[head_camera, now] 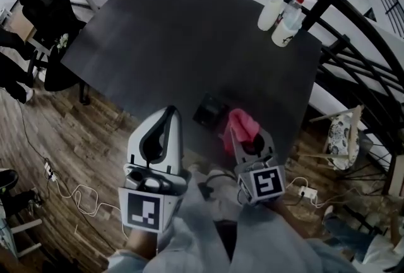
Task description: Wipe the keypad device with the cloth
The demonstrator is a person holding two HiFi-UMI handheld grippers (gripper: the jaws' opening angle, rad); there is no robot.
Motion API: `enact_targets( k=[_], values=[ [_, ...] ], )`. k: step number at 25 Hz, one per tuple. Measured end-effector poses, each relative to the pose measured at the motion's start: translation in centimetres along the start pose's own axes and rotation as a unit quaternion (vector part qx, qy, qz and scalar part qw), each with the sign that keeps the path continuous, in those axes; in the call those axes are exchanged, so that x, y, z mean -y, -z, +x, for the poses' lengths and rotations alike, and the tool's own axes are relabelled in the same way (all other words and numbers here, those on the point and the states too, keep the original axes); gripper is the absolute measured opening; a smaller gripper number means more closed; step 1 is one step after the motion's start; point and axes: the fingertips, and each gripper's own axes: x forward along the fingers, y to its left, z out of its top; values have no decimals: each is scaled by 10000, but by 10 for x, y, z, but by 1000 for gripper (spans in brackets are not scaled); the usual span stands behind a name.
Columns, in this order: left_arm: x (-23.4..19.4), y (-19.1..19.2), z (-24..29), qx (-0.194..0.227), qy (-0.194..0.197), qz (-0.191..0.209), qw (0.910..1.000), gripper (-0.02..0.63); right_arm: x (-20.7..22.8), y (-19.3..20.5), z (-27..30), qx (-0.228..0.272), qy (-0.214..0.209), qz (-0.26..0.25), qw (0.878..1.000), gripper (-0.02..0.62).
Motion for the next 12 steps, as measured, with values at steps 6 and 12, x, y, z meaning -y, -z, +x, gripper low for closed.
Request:
enact_targets(
  k=[6, 12],
  values=[
    [-1, -8, -1, 110, -19, 43, 9999, 3, 12, -47, -7, 585, 229, -121, 9980, 71],
    [-2, -15, -4, 178, -78, 92, 9998, 3, 19, -80, -16, 1026, 304, -154, 9941, 71]
  ],
)
